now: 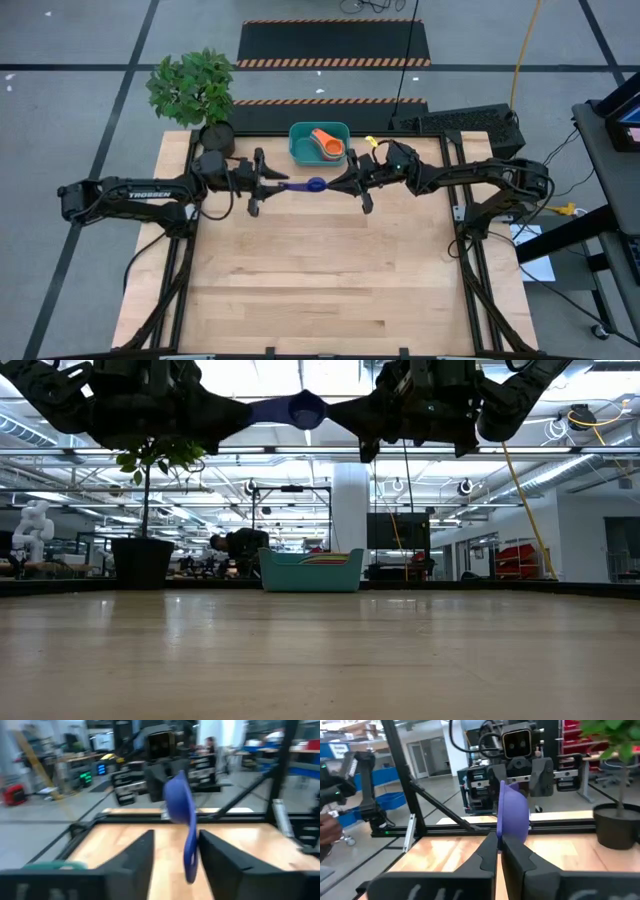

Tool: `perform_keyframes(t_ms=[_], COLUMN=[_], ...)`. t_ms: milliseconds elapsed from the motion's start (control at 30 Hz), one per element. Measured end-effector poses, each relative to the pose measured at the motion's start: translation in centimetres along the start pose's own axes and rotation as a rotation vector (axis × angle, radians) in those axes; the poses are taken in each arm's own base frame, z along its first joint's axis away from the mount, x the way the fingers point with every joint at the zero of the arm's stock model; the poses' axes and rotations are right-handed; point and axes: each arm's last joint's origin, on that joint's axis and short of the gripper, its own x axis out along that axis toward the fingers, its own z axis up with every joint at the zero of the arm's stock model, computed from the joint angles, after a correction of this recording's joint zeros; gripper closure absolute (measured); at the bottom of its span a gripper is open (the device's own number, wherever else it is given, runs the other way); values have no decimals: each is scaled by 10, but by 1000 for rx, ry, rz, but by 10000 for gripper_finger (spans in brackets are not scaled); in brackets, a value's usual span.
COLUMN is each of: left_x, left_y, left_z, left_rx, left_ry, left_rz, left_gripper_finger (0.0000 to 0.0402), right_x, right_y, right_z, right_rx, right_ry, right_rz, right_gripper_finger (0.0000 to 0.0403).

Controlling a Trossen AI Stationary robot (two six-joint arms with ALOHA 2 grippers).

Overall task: Nest measuring cups in basket
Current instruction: Stack the dark blue measuring cup on top of the orange measuring cup in the blue bin

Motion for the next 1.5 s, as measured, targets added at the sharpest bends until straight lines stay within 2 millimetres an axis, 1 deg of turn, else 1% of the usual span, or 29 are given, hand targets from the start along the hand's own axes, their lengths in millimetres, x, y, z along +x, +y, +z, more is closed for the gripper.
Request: perform_keyframes(t_ms=[100, 200, 300, 433, 533, 633, 833, 900, 1067, 1133, 1233, 1333, 1500], left_x=[-2, -7, -15, -25, -33, -39, -41, -41, -41, -41, -40, -39, -38], left_y=[1, 2, 2, -1, -2, -4, -5, -5, -4, -5, -6, -9, -10], left_z=[-2, -1, 4, 10, 12, 14, 17, 17, 18, 19, 20, 21, 23], left_rx=[-13, -23, -13, -1, -4, -5, -7, -7, -5, -4, -11, -9, 7], left_ry=[31, 61, 64, 79, 96, 106, 91, 89, 77, 67, 57, 51, 27], left_rz=[50, 98, 172, 248, 298, 338, 346, 346, 347, 345, 328, 314, 302], left_gripper_finger=[201, 164, 140, 123, 120, 119, 119, 119, 119, 119, 119, 119, 119], right_x=[-3, -6, -9, -13, -18, -22, -29, -30, -22, -18, -15, -13, -11], right_y=[-5, -11, -16, -20, -24, -28, -32, -33, -37, -41, -48, -52, -57], right_z=[-2, -1, -4, -8, -13, -15, -17, -18, -23, -31, -45, -53, -69], right_rx=[17, 44, 68, 81, 114, 148, 199, 198, 236, 258, 310, 340, 388], right_ry=[17, 16, 40, 42, 45, 2, -128, -156, -291, -320, -358, -413, -406], right_rz=[-21, -40, -94, -174, -246, -321, -639, -717, -689, -683, -723, -729, -754], right_gripper_finger=[402, 402, 402, 402, 402, 402, 403, 403, 403, 403, 403, 403, 403])
